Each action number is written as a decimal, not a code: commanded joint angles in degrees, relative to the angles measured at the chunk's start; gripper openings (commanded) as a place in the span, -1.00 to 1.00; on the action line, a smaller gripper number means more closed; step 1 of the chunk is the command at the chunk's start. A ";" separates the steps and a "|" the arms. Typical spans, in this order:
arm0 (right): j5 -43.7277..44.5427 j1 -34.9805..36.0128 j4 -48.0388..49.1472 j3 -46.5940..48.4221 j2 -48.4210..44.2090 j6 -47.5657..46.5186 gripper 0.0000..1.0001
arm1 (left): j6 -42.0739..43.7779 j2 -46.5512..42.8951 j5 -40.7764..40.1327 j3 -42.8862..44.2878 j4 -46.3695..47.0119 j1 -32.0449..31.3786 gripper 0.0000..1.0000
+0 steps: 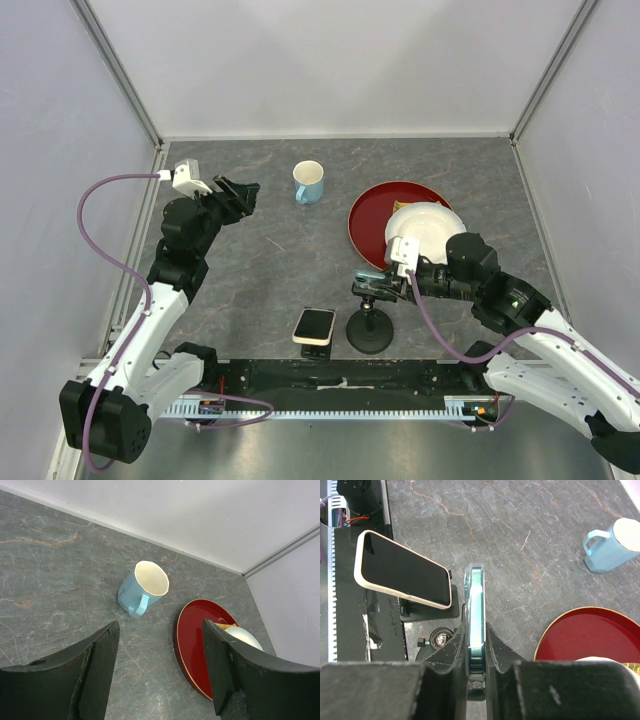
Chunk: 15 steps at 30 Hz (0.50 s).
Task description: Place the phone on the phone stand
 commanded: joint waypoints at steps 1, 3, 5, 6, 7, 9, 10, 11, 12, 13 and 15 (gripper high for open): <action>-0.55 0.02 6.73 1.08 -0.43 0.55 -0.72 | -0.98 -0.58 0.64 -0.32 2.73 0.21 0.45; -0.81 -0.06 6.55 1.08 0.01 0.55 -0.66 | -0.89 -0.76 0.64 -0.23 2.73 0.21 0.45; -0.81 0.02 6.37 1.08 0.19 0.64 -0.58 | -0.89 -0.76 0.55 -0.32 2.73 0.21 0.45; -0.73 -0.06 6.29 1.08 0.10 0.64 -0.55 | -0.80 -0.85 0.46 -0.32 2.82 0.29 0.45; -0.73 0.02 6.20 1.08 0.28 0.81 -0.50 | -0.80 -0.85 0.55 -0.32 2.73 0.21 0.46; -0.99 0.11 6.11 1.17 0.54 0.99 -0.33 | -0.89 -0.94 0.64 -0.32 2.82 0.30 0.46; -0.99 0.03 6.02 1.25 0.80 1.25 -0.28 | -0.80 -1.02 0.72 -0.32 2.82 0.21 0.46; -1.08 0.11 5.67 1.43 0.98 1.25 -0.20 | -0.89 -0.94 0.73 -0.23 2.91 0.21 0.46; -1.16 0.20 5.50 1.52 1.15 1.34 -0.16 | -0.89 -1.02 0.81 -0.32 2.91 0.21 0.46; -1.25 0.20 5.32 1.61 1.50 1.43 -0.13 | -0.89 -1.03 0.81 -0.32 2.91 0.29 0.46; -1.34 0.20 4.88 1.78 1.68 1.69 -0.07 | -0.89 -1.03 0.99 -0.40 2.91 0.21 0.46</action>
